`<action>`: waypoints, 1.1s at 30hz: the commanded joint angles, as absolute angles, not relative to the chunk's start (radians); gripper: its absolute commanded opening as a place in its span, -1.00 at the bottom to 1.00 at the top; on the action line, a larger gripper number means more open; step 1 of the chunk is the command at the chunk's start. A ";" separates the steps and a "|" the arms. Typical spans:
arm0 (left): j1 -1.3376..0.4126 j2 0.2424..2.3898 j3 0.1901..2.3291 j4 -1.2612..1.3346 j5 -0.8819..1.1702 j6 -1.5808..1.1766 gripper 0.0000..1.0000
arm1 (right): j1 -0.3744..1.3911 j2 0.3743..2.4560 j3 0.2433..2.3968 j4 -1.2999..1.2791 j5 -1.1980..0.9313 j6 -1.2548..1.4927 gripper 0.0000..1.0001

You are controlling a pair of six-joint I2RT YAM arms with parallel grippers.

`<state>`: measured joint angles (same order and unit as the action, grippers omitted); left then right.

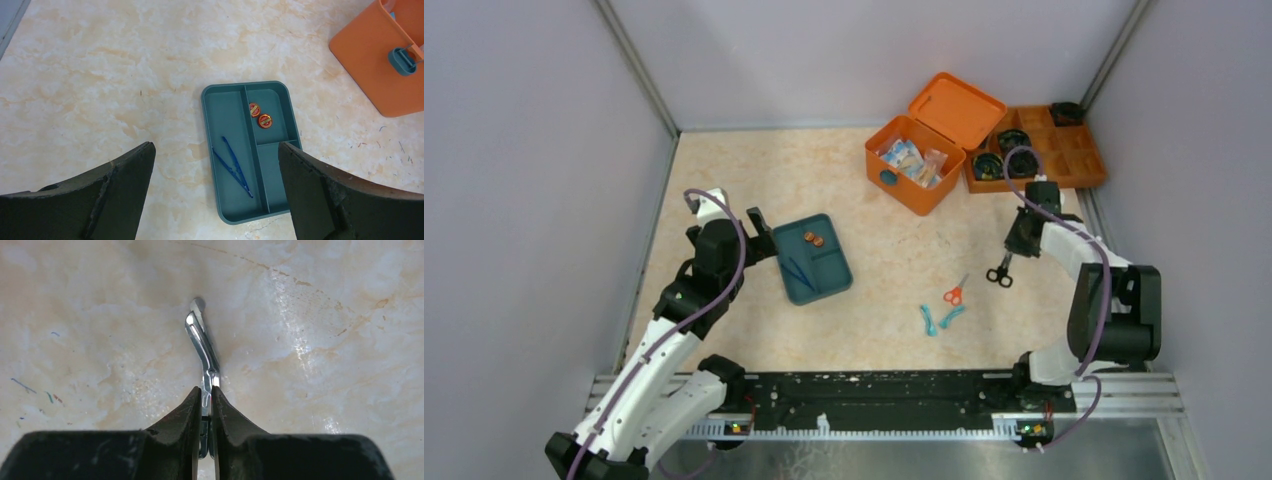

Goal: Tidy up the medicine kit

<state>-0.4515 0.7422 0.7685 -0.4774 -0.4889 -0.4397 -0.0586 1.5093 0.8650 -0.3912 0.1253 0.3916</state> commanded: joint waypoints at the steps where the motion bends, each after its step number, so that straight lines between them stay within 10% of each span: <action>1: -0.447 0.733 0.753 -0.463 -0.484 -0.430 0.98 | -0.010 1.463 0.927 -0.423 0.115 0.367 -0.73; 18: -0.447 0.733 0.754 -0.463 -0.480 -0.430 0.98 | -0.010 1.561 0.951 -0.462 0.237 0.372 -0.28; 33: -0.448 0.737 0.753 -0.463 -0.482 -0.428 0.98 | -0.032 1.659 0.940 -0.411 0.196 0.374 -0.27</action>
<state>-0.4515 0.7422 0.7685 -0.4747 -0.4877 -0.4397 -0.0292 1.6279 0.9199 -0.4393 0.2012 0.3748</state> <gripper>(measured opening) 0.989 0.365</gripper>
